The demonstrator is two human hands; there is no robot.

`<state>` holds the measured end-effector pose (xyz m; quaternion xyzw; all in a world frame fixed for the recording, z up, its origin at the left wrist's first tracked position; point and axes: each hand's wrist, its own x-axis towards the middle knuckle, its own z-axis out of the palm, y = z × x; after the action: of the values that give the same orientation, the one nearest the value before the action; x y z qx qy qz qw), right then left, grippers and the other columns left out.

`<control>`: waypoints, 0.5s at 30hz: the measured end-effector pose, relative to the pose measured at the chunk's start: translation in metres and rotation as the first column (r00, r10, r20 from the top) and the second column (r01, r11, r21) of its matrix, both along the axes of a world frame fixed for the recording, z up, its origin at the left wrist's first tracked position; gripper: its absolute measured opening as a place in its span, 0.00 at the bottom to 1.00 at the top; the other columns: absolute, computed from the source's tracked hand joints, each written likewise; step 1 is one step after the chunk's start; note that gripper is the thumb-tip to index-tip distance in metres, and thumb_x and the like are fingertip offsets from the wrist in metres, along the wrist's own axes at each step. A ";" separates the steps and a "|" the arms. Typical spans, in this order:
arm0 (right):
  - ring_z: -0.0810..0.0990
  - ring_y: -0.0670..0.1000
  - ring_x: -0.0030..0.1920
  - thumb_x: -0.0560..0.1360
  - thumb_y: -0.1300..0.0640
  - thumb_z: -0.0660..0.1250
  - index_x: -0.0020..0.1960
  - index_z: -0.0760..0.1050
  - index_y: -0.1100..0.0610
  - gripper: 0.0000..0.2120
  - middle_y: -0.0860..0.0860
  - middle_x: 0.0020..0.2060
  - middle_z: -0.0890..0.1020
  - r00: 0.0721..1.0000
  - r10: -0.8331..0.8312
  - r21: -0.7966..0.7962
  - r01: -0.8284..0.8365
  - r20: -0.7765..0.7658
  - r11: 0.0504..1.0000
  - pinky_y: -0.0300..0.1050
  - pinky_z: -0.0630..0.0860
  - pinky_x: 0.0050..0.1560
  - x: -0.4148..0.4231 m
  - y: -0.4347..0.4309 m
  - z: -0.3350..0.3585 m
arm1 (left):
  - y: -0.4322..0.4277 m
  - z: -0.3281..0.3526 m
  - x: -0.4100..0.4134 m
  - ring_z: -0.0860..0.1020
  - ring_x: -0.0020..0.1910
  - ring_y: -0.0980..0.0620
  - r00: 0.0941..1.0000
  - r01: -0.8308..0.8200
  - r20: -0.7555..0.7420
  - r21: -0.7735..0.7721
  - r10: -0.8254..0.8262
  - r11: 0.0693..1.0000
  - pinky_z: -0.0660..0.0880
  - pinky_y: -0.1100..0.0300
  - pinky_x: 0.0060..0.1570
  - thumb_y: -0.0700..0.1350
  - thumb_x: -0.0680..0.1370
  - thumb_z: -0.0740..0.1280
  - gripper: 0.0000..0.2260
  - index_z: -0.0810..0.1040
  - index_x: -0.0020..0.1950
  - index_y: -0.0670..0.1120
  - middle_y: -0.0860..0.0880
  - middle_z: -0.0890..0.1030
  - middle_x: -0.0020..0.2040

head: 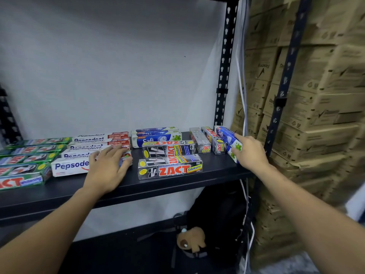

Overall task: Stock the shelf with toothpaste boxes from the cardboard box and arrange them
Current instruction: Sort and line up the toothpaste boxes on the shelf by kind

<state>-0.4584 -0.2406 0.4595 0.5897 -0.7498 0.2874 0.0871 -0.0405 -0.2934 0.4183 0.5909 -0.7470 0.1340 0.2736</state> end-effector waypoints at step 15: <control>0.81 0.51 0.52 0.80 0.52 0.65 0.72 0.72 0.53 0.21 0.54 0.59 0.81 0.825 0.196 -0.274 -0.052 0.531 0.960 0.46 0.79 0.41 0.053 -0.012 0.010 | 0.000 0.001 0.000 0.65 0.73 0.51 1.000 -0.006 0.002 0.005 0.006 1.000 0.55 0.43 0.71 0.64 0.78 0.45 0.28 0.72 0.70 0.55 0.54 0.71 0.73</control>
<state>-0.4059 -0.2525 0.4695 0.5135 -0.6609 0.5416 -0.0793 -0.0404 -0.2931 0.4193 0.5936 -0.7460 0.1335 0.2708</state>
